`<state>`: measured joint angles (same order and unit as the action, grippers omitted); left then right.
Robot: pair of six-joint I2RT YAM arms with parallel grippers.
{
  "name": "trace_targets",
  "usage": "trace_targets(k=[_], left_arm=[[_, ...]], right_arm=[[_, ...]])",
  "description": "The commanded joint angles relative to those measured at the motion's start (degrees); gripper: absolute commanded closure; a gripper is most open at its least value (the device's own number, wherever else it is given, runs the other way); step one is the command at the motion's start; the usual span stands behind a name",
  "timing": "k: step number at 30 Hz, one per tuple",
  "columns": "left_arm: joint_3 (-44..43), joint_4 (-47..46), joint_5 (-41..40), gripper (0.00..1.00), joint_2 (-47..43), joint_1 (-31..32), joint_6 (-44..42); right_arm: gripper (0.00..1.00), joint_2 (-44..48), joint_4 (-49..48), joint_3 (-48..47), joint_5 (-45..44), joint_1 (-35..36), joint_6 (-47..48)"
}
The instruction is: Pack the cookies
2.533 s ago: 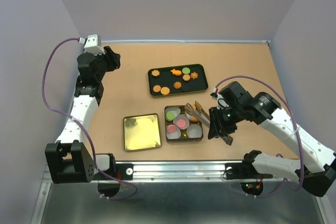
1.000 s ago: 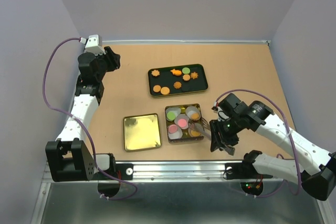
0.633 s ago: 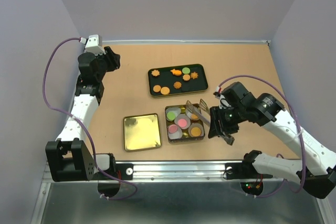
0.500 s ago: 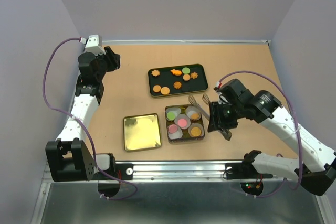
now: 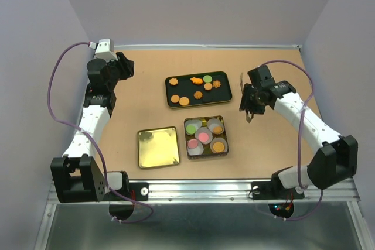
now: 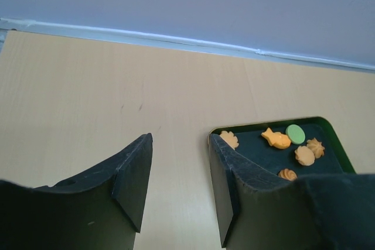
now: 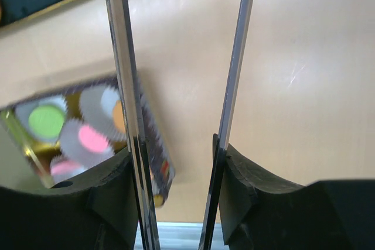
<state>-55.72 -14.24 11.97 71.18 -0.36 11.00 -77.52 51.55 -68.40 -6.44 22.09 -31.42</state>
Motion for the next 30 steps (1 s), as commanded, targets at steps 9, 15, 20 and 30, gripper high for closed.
trace_targets(k=[9, 15, 20, 30], left_arm=[[0.09, -1.67, 0.16, 0.47, 0.19, 0.27, 0.16], [-0.53, -1.23, -0.01, 0.48, 1.33, 0.18, -0.28], [-0.61, -1.05, -0.1, 0.48, 1.77, 0.18, -0.28], [-1.67, -0.18, 0.25, 0.48, 3.53, 0.18, -0.02]], right_arm=[[0.49, -18.1, -19.46, 2.84, 2.74, -10.39, 5.05], [0.46, -24.78, -21.14, 0.46, 5.73, -12.51, 4.79], [0.35, -26.81, -21.67, 0.02, 6.09, -12.59, 4.17], [0.0, -24.97, -21.49, 1.78, 4.59, -12.42, 3.65]])
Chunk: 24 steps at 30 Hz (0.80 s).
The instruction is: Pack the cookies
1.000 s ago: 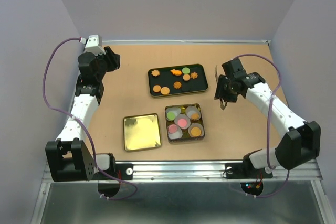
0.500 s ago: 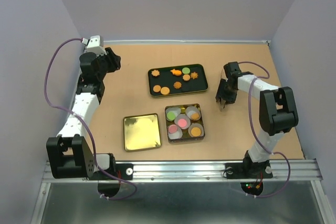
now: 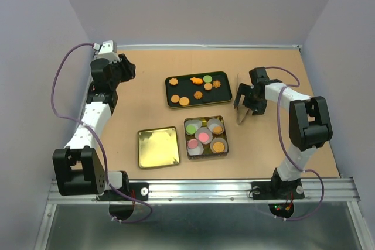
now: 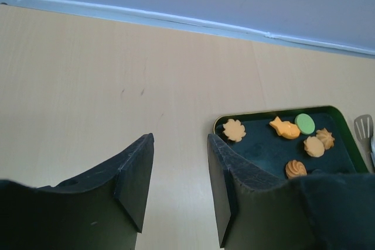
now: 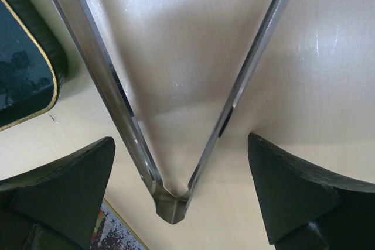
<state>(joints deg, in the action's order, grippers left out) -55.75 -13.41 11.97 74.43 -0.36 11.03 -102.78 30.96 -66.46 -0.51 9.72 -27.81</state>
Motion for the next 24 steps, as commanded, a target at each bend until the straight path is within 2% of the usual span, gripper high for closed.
trace_targets(k=[1, 10, 12, 13, 15, 16, 17, 18, 19, 21, 24], left_arm=[[-1.56, -1.0, 0.16, 0.48, 0.19, 0.18, -0.04], [-1.91, -0.3, -0.89, 0.48, 0.01, 0.18, 3.56], [-2.17, -0.65, -0.28, 0.45, -0.69, 0.18, 3.56], [-1.83, -1.7, 0.33, 0.39, -1.56, 0.27, 3.48], [2.29, -9.23, -2.19, 0.36, -5.34, 0.18, 6.09], [4.22, -12.05, -4.47, 0.25, -6.66, 0.27, 8.72], [6.5, -12.77, -7.19, 0.06, -7.54, 0.19, 12.58], [6.88, -11.04, -6.7, 0.01, -8.16, 0.18, 12.96], [6.62, -9.2, -5.91, 0.02, -7.82, 0.1, 13.66], [3.12, -3.75, 2.77, 0.16, -3.97, -0.43, 13.06], [-0.5, 4.59, 4.91, 0.19, 0.0, -0.61, 14.8]], right_arm=[[0.0, 0.48, -0.9, -0.08, -1.33, -0.13, -0.13], [0.0, 10.13, 1.47, -1.57, -4.06, -0.05, 0.65], [0.0, 13.55, 2.87, -2.18, -3.97, -0.14, 0.83], [0.0, 14.79, 3.23, -2.27, -3.88, -0.05, 0.83], [0.0, 17.79, 3.67, -1.93, -3.79, 0.13, 0.83], [0.0, 21.27, 3.58, -1.23, -3.88, 0.22, 0.31], [0.0, 23.57, 2.54, -0.35, -4.32, 0.39, -0.13], [0.0, 25.85, 1.48, 0.53, -4.23, 0.39, -0.75], [0.0, 31.01, 0.34, 1.5, -3.88, 0.31, -0.84], [0.0, 35.7, -2.9, 4.75, -3.36, 0.39, -1.1], [0.0, 42.48, -4.32, 5.98, -4.84, 0.39, -0.93]])
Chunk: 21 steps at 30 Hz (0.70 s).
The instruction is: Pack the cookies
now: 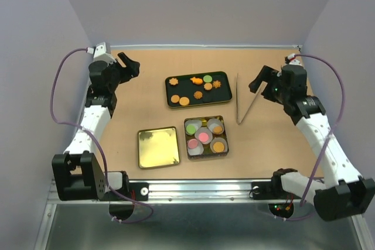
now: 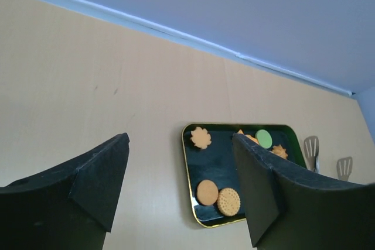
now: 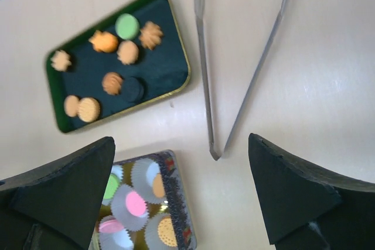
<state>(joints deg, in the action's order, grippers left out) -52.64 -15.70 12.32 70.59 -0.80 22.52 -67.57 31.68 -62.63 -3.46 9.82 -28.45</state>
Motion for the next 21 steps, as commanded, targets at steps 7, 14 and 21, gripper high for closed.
trace_targets(k=[7, 14, 21], left_arm=[[0.35, 12.35, -0.44, 0.18, 1.57, 2.36, 6.66], [-1.49, 25.37, -11.88, 0.23, -0.01, 14.41, 4.9], [-2.03, 36.96, -19.87, 0.37, 1.57, 22.59, 7.09]], right_arm=[[0.0, 18.42, -7.69, 9.79, -5.5, 0.28, -8.27], [0.0, 20.82, -11.38, 17.01, 1.71, 0.28, -11.99], [0.0, 20.73, -11.29, 16.75, 3.11, 0.28, -6.62]])
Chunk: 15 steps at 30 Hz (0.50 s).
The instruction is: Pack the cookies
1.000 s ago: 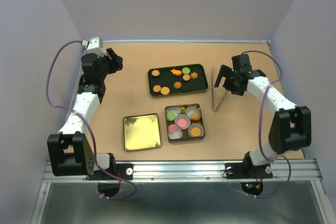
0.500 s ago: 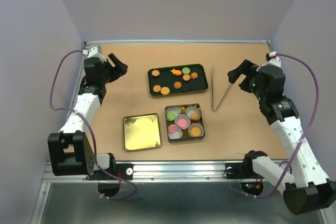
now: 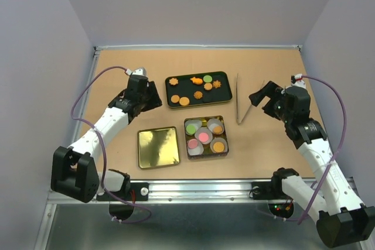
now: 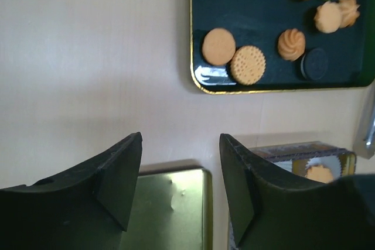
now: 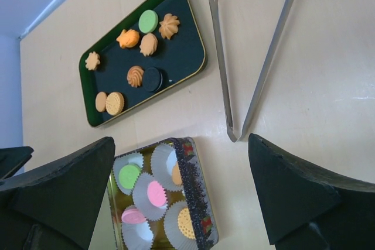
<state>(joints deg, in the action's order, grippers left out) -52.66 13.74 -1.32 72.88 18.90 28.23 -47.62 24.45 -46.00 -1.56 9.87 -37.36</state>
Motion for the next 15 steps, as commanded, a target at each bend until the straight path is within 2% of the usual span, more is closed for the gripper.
trace_targets(k=[1, 4, 8, 15], left_arm=[[-1.57, 7.88, -5.98, 0.43, -0.46, 3.68, 2.17], [0.28, 7.54, -4.04, 0.47, 0.5, 7.55, 4.54], [0.98, 7.27, -4.13, 0.48, 4.45, 14.14, 7.01], [1.25, 7.53, -4.48, 0.49, 9.38, 18.28, 9.91]], right_arm=[[0.0, 0.68, -4.06, 0.12, 1.21, 0.24, 2.73], [0.0, 0.77, -4.14, 0.64, 3.04, 0.24, 3.0], [0.0, 0.16, -4.23, 1.35, 4.37, 0.15, 3.35], [0.0, 0.77, -4.14, 3.63, 3.32, 0.24, 4.67]])
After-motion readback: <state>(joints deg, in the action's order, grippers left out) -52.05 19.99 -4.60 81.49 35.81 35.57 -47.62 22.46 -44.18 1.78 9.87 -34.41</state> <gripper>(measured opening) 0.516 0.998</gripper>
